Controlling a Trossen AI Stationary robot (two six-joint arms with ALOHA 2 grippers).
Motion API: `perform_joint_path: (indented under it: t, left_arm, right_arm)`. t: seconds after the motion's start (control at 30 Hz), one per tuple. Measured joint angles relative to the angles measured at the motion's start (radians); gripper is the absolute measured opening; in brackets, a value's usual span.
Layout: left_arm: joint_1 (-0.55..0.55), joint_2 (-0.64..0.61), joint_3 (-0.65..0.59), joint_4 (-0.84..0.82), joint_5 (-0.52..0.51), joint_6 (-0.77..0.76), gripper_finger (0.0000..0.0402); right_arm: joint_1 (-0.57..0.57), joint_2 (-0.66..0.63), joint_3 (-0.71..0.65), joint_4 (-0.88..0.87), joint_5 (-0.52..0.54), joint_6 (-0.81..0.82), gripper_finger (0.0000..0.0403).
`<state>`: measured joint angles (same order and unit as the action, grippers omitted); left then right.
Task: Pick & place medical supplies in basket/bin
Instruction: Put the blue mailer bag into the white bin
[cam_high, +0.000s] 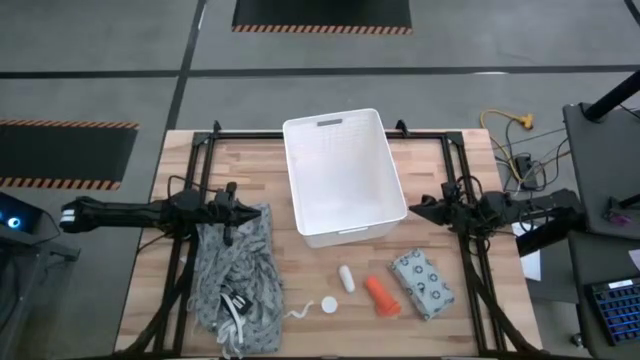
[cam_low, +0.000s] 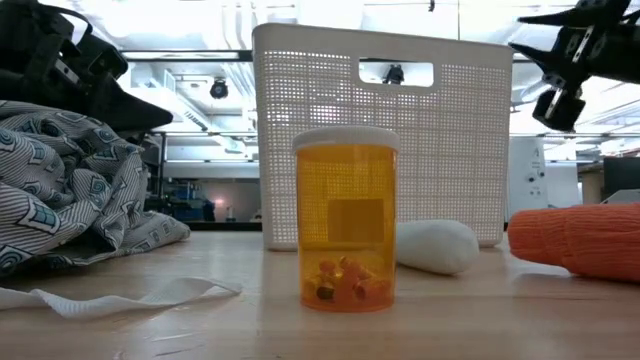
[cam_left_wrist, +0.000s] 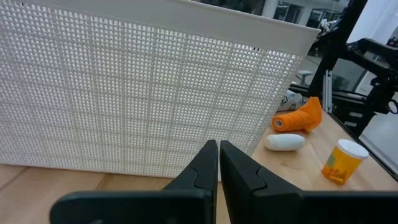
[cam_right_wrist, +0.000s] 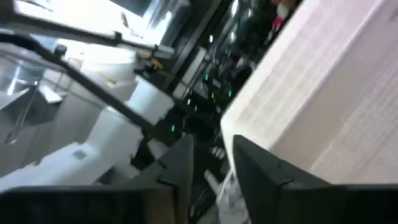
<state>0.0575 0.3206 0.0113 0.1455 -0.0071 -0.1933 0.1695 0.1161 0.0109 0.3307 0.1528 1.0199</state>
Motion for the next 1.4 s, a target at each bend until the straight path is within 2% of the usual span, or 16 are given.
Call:
perform_joint_path:
  t: [0.17, 0.33, 0.43, 0.6, 0.7, 0.97, 1.13, 1.27, 1.4]
  left_arm:
    - [0.0, 0.0, 0.0, 0.0, 0.0, -0.005, 0.0]
    - [0.0, 0.0, 0.0, 0.0, 0.0, -0.007, 0.0]
    - [0.0, 0.0, 0.0, 0.0, 0.0, -0.007, 0.0]
    - [0.0, 0.0, 0.0, 0.0, 0.0, -0.007, 0.0]
    - [0.0, 0.0, 0.0, 0.0, 0.0, -0.007, 0.0]
    - [0.0, 0.0, 0.0, 0.0, 0.0, -0.007, 0.0]
    - [0.0, 0.0, 0.0, 0.0, 0.0, -0.007, 0.0]
    - [0.0, 0.0, 0.0, 0.0, 0.0, -0.007, 0.0]
    - [0.0, 0.0, 0.0, 0.0, -0.001, -0.007, 0.0]
  right_arm:
    - [0.013, 0.053, 0.032, -0.005, -0.128, 0.121, 0.0157]
    - [0.064, 0.141, 0.162, -0.031, -0.181, 0.178, 0.0163]
    - [0.116, 0.223, 0.303, -0.189, -0.191, 0.177, 0.0159]
    - [0.203, 0.412, 0.559, -0.639, -0.188, 0.208, 0.0153]
    - [0.253, 0.542, 0.667, -0.821, -0.189, 0.251, 0.0153]
    - [0.383, 0.868, 0.847, -0.961, -0.244, 0.37, 0.0168]
    - [0.445, 1.064, 0.925, -1.059, -0.309, 0.425, 0.0208]
    - [0.468, 1.194, 0.978, -1.157, -0.311, 0.459, 0.0244]
    - [0.472, 1.297, 1.01, -1.171, -0.31, 0.459, 0.0271]
